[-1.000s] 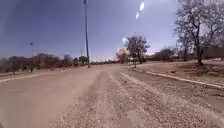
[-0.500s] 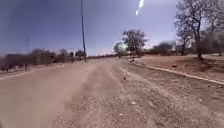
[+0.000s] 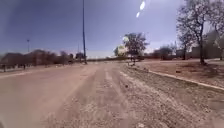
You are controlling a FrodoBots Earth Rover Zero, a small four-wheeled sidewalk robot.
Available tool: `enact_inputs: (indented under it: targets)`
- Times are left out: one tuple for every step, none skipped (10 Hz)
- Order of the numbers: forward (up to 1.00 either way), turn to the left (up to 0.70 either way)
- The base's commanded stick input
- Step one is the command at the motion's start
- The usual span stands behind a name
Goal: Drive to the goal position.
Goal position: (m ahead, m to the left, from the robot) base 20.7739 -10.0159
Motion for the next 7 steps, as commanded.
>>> enact_inputs:
  targets:
    - [1.0, 0.0]
    - [1.0, 0.0]
    - [1.0, 0.0]
    - [1.0, 0.0]
    - [1.0, 0.0]
    - [1.0, 0.0]
    - [1.0, 0.0]
